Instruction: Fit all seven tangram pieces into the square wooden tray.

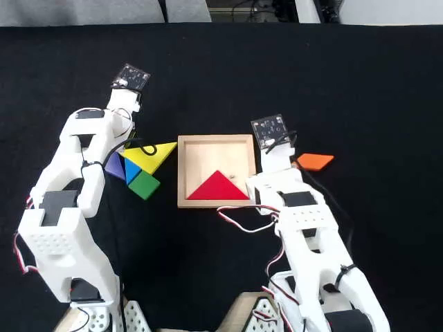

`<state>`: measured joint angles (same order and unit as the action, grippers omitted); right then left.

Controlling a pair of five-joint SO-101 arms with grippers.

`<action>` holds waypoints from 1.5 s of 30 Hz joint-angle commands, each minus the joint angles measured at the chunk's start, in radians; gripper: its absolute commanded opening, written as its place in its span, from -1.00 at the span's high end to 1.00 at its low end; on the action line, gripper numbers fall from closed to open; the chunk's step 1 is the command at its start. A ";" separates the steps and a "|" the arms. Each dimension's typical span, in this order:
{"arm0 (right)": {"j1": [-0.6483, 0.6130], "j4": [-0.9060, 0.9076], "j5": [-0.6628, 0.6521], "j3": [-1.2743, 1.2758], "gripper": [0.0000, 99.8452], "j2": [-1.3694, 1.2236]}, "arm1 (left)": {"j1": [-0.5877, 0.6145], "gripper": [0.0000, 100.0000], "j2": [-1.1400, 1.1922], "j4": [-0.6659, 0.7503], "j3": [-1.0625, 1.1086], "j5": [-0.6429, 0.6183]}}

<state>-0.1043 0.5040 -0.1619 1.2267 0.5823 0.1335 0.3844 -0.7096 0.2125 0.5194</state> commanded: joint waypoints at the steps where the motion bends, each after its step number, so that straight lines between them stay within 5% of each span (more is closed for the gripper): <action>1: 0.014 -0.021 0.008 -0.005 0.98 0.030 | -0.041 0.94 -0.011 -0.075 -0.010 0.058; 7: 0.012 -0.021 -0.025 -0.005 0.98 0.028 | -0.073 0.94 -0.012 -0.296 -0.044 0.164; 19: 0.012 -0.021 -0.040 -0.005 0.98 0.028 | -0.050 0.94 -0.153 -0.552 -0.005 0.160; 27: 0.012 -0.021 -0.040 -0.005 0.98 0.028 | -0.104 0.92 -0.592 -0.552 0.148 0.063; 34: 0.009 -0.021 -0.040 0.008 0.98 0.031 | -0.174 0.29 -0.632 -0.427 0.305 -0.066; 45: 0.008 -0.021 -0.040 0.005 0.98 0.030 | -0.231 0.35 -0.491 -0.130 0.360 -0.012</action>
<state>-0.1043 0.5040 -0.1941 1.2421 0.5823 -0.0951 -0.1435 -0.8800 0.6007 0.5010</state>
